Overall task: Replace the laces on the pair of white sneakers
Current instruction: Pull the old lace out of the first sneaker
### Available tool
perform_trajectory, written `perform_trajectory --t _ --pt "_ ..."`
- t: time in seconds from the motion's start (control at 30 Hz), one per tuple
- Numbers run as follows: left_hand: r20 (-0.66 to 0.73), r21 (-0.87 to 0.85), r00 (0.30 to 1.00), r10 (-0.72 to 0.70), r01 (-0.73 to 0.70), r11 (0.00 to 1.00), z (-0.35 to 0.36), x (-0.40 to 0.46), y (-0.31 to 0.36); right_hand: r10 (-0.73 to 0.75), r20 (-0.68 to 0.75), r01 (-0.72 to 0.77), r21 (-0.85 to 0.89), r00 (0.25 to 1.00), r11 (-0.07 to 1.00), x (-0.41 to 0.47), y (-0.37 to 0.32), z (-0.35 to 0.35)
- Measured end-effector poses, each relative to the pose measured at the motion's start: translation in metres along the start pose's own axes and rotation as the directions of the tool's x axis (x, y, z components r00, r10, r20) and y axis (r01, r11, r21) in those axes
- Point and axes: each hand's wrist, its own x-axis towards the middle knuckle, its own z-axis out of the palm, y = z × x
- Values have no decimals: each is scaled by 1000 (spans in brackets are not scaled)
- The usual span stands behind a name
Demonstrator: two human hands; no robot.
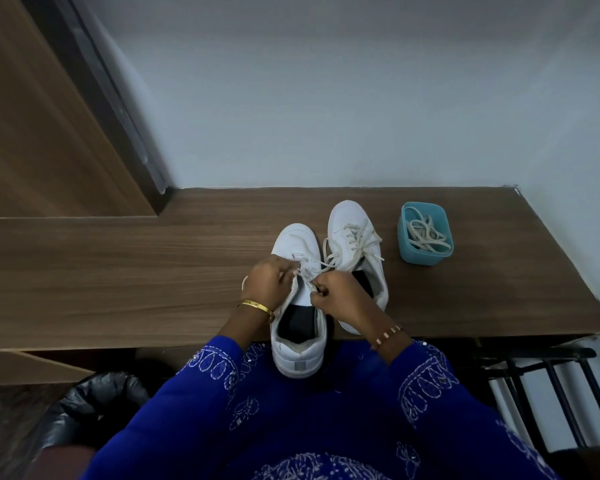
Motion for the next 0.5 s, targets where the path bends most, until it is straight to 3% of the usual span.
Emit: perform_trajectory --t 0.17,0.23,0.27,0.33,0.37,0.4,0.43,0.5 --pt "5 25 996 -86 86 996 2 7 0 14 -44 -14 6 999 1000 -2 -1 2" --pt "-22 -154 984 -177 172 973 0 7 2 31 -64 -31 7 997 999 -2 -1 2" --pt "-17 -349 963 -268 245 904 -3 7 6 39 -72 -38 15 997 999 -2 -1 3" --pt "26 -725 886 -463 336 602 -8 7 7 50 -76 -48 31 996 998 -2 0 3" --pt "44 -804 840 -540 351 480 -11 8 1 52 -76 -50 34 996 998 -1 0 4" --pt "51 -815 813 -580 369 446 -14 8 -5 55 -76 -52 38 996 998 -1 0 4" --pt "40 -803 807 -589 376 462 -17 9 -11 60 -78 -56 41 995 998 -2 0 4" --pt "-1 -692 827 -562 405 597 -20 6 -18 71 -86 -67 47 994 997 -2 -2 4"
